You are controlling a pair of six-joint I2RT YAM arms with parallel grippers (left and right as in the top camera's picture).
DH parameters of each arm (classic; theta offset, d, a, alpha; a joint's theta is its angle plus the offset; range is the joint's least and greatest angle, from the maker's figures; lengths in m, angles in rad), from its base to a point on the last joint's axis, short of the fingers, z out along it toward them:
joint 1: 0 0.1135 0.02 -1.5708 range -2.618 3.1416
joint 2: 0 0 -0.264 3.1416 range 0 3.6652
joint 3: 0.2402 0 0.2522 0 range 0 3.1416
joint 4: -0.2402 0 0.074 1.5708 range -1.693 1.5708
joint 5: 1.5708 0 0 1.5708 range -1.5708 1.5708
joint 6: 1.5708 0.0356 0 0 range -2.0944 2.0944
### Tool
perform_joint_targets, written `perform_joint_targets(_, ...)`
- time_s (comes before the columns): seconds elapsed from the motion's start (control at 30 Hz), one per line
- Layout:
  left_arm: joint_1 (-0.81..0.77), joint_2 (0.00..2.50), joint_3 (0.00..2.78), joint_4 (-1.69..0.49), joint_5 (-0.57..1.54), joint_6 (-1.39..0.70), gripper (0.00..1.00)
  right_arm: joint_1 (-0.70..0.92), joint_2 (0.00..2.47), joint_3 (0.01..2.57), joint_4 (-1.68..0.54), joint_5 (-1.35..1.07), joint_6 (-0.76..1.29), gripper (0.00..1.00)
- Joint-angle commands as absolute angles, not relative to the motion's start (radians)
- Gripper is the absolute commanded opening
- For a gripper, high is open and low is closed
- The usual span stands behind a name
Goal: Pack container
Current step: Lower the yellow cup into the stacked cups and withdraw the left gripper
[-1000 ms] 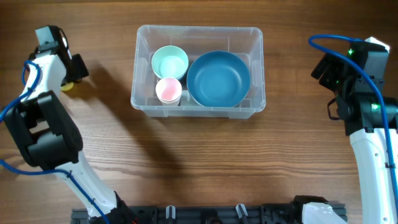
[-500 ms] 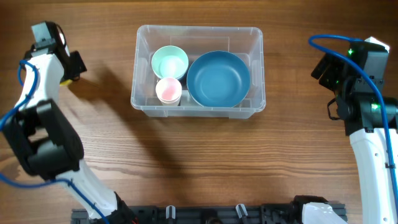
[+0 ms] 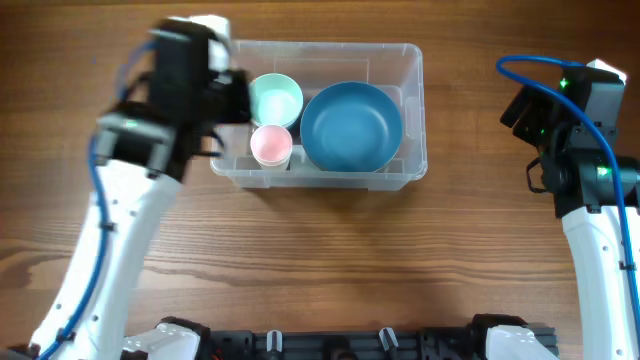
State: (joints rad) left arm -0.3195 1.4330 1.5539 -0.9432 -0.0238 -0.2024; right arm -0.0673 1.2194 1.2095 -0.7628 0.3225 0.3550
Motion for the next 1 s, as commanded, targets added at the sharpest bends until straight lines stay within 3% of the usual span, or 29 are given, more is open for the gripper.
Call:
perform_joint_targets(0.0,-0.462,1.458,1.558,-0.988,-0.031,-0.252,0.04,-0.070,1.221,1.216,-0.761,0.336,0.367,1.00)
perform_joint_targets(0.2,-0.525,1.547,1.556,-1.090,-0.072,-0.278,0.04,-0.070,1.221,1.216,-0.760,0.336,0.367,1.00)
perform_joint_targets(0.57,-0.520,1.724,1.556,-1.053,-0.072,-0.278,0.07,-0.070,1.221,1.216,-0.761,0.336,0.367,0.99)
perform_joint_targets(0.97,-0.513,1.742,1.556,-1.068,-0.146,-0.278,0.11,-0.070,1.221,1.216,-0.761,0.336,0.367,1.00)
